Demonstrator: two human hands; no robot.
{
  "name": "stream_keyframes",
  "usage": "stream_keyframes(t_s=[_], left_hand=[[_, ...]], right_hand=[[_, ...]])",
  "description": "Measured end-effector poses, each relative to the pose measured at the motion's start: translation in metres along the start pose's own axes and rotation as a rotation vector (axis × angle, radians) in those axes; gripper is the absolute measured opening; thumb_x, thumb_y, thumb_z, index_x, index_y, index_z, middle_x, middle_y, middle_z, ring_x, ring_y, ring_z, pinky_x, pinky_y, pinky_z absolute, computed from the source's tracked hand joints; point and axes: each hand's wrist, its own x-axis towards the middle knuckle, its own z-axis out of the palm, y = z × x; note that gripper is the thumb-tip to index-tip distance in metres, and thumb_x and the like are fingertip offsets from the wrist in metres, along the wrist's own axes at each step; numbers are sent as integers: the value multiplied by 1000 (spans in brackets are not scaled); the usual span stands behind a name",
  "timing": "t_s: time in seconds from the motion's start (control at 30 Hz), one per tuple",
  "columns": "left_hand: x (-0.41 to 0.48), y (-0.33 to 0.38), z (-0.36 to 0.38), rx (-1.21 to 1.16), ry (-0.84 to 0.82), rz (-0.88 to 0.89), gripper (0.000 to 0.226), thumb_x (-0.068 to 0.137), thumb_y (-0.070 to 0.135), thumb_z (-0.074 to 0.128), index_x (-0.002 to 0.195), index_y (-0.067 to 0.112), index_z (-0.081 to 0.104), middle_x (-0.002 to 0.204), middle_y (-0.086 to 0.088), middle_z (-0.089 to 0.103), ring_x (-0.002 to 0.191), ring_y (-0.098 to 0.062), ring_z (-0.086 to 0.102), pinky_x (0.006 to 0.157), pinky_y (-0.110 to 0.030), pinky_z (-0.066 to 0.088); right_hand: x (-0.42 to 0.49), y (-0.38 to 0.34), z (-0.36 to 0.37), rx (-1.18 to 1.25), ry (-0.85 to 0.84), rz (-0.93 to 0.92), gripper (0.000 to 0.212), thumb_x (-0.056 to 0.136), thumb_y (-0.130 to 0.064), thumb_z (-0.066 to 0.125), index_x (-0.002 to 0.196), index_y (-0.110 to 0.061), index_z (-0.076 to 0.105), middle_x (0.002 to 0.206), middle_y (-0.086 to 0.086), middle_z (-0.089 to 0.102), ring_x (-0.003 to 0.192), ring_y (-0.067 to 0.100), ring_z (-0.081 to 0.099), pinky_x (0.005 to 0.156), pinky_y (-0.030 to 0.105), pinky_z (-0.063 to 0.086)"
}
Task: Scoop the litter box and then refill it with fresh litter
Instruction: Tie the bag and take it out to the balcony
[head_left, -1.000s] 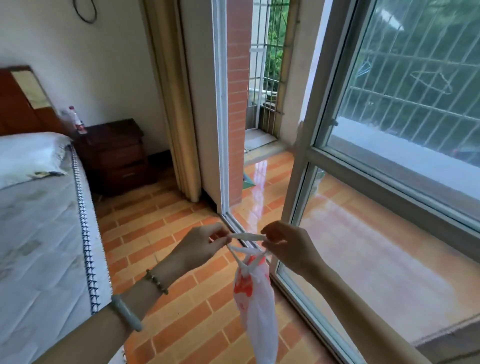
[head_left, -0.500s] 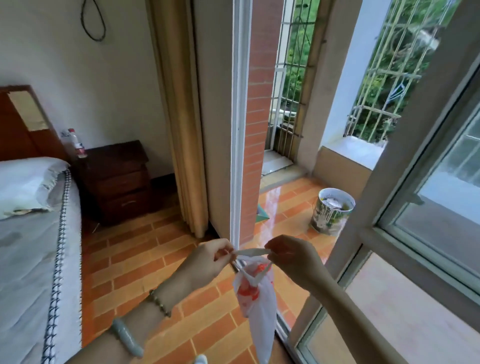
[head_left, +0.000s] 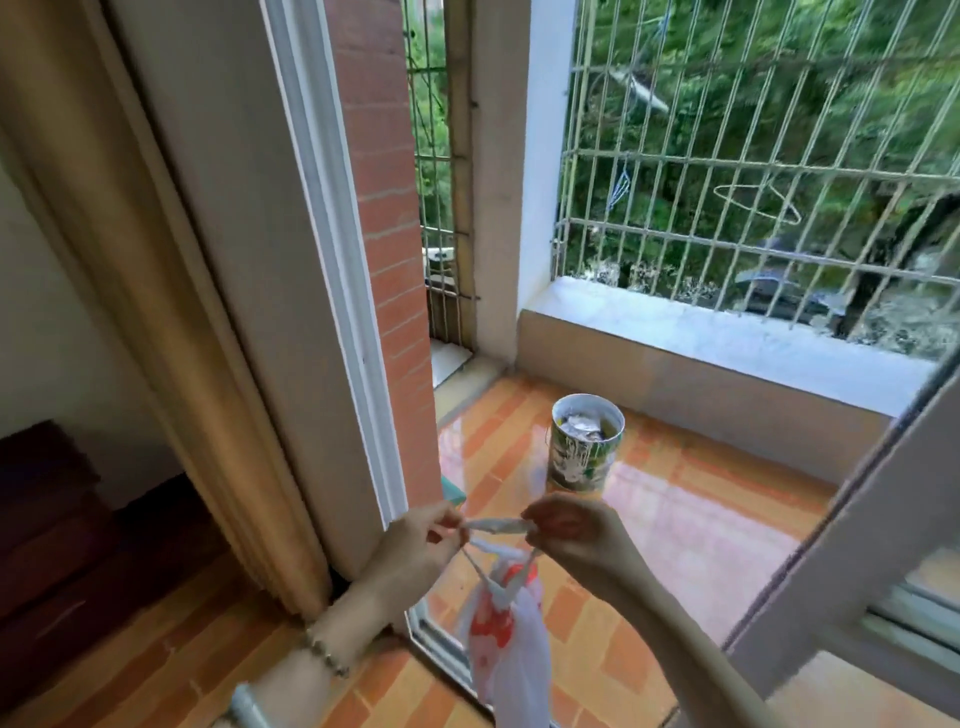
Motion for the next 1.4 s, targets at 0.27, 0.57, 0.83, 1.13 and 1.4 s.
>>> stream_keyframes(t_s=[0.27,0.57,0.83,1.13,1.4], left_hand=[[157,-8,21,-89,-88,73,8,89,27,61,83,24,63,82,9,67,82,-8,63,74,-24,48],[367,6,53,-70,-128,113,17,86,22,65,71,30,62,70,15,65,71,-8,62,66,-24,48],[501,19,108,-82,-214,191,26,86,16,64,73,37,57,71,30,63,72,7,59,74,-20,48],[683,27,177,-44,-324,285,15,82,20,61,73,30,61,74,25,65,72,2,59,69,-19,45],[823,24,241,-19,-458,247,14,81,11,64,77,25,66,78,22,67,71,6,61,65,-10,44]], right_hand=[[128,55,-36,45,182,54,38,65,13,69,69,-24,70,67,-3,69,64,9,62,64,20,49],[293,108,-114,70,296,133,33,65,-1,72,63,-33,73,66,-7,69,63,15,59,62,42,48],[386,163,-180,-101,366,167,49,66,6,70,62,-42,69,66,-8,71,67,16,65,68,42,53],[510,249,-254,-259,441,222,29,67,-3,70,61,-32,67,66,-9,70,65,5,63,65,29,51],[620,325,-320,-355,401,280,18,64,-15,59,76,-24,69,62,-29,62,66,3,62,65,24,50]])
